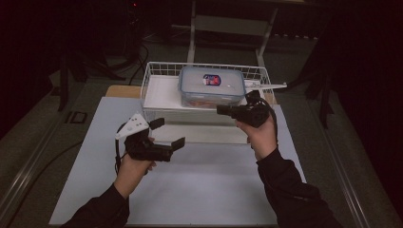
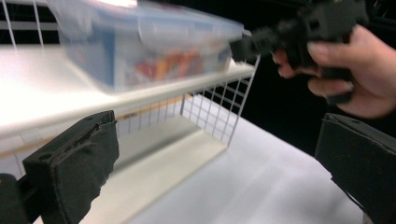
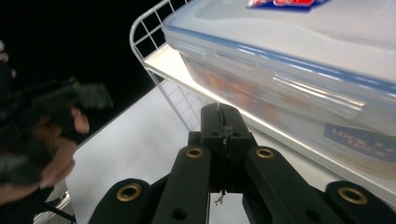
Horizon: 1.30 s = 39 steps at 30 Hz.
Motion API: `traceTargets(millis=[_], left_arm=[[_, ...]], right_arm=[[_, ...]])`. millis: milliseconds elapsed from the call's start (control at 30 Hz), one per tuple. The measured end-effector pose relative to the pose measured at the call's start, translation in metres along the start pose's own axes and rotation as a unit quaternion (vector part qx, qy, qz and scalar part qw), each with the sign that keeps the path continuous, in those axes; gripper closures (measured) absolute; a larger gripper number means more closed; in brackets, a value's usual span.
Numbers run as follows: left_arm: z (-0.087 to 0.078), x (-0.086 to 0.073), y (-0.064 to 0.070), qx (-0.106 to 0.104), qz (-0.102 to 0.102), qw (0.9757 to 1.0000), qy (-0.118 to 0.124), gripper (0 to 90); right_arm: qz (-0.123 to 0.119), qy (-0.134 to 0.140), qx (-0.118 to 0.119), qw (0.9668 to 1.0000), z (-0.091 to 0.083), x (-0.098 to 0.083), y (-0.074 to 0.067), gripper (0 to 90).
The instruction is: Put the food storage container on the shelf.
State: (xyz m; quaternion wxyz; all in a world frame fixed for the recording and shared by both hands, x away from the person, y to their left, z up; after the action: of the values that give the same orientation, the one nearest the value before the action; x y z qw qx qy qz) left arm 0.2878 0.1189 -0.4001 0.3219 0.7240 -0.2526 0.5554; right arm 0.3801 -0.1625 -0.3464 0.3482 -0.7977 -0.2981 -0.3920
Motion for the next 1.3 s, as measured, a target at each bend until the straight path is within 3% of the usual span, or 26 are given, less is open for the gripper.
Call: traceTargets(millis=[67, 133, 167, 333, 433, 1300], left_arm=[[0.002, -0.020, 0.004, -0.004, -0.004, 0.9999, -0.008, 0.0], [0.002, -0.024, 0.005, -0.005, -0.004, 0.9999, -0.011, 0.0], [0.004, -0.033, 0.006, -0.008, -0.009, 0.9999, -0.010, 0.0], [0.007, -0.045, 0.006, -0.008, -0.017, 0.9998, -0.007, 0.0], [0.012, -0.054, 0.005, -0.014, -0.025, 0.9995, -0.015, 0.0], [0.019, -0.064, 0.006, -0.019, -0.018, 0.9993, -0.028, 0.0]], right_arm=[[0.003, -0.003, -0.005, 1.0000, 0.005, 0.000, 0.002, 89.9], [0.004, -0.004, -0.008, 1.0000, 0.008, 0.000, 0.004, 89.9], [0.010, -0.006, -0.011, 0.9999, 0.012, 0.000, 0.009, 89.9], [0.025, -0.005, -0.010, 0.9996, 0.020, 0.003, 0.017, 89.9], [0.021, -0.004, -0.018, 0.9996, 0.021, 0.007, 0.018, 89.9], [0.025, -0.009, -0.012, 0.9996, 0.045, 0.021, 0.017, 89.8]])
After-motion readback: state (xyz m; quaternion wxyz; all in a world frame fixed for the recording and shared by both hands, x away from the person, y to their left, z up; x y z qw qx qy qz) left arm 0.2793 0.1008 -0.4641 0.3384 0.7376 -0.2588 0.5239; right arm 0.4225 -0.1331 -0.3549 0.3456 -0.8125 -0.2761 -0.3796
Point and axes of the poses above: each handheld gripper's, and its own axes: z roughly forward along the jaws, x roughly out of its top, y roughly to its right, the point moved 2 cm from there along z, roughly forward along the jaws
